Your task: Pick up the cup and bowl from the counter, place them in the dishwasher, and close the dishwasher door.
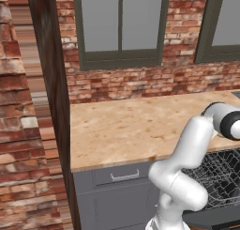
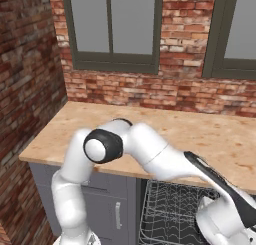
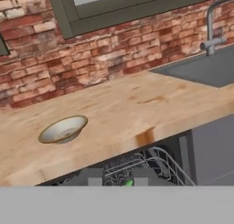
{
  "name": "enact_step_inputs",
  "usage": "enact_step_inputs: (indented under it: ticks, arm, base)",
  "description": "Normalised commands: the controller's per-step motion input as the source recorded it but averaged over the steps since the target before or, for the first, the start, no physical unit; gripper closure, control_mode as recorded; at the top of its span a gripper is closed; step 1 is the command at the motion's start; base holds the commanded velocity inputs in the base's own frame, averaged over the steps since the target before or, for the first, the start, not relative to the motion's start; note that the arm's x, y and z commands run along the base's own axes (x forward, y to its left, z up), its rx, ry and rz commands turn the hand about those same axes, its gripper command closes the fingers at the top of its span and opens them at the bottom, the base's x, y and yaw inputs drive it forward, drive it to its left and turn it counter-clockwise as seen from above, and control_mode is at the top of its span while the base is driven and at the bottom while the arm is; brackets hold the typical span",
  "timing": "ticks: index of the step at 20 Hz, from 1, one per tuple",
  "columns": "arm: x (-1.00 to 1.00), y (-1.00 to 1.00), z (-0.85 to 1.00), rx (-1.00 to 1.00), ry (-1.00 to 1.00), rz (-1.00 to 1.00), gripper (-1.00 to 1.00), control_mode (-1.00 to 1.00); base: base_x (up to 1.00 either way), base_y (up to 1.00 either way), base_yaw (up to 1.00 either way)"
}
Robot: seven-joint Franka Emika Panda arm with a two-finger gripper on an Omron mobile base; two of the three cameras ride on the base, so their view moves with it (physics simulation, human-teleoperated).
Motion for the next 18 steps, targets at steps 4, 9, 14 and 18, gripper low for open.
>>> enact_step_inputs:
  ticks: [4, 9, 14, 18]
  arm:
    - [0.0, 0.59, -0.17, -0.01, -0.11, -0.13, 1.0, -1.0]
    - [0.0, 0.37, -0.14, 0.0, -0.06, -0.11, 1.0, -1.0]
    - [0.0, 0.1, -0.35, 0.02, -0.03, -0.06, 1.0, -1.0]
    - [0.0, 0.01, -0.5, 0.1, 0.0, -0.02, 1.0, -1.0]
  base:
    - [0.0, 0.0, 0.0]
    - [0.0, 0.0, 0.0]
    - [0.0, 0.0, 0.0]
    - [0.0, 0.0, 0.0]
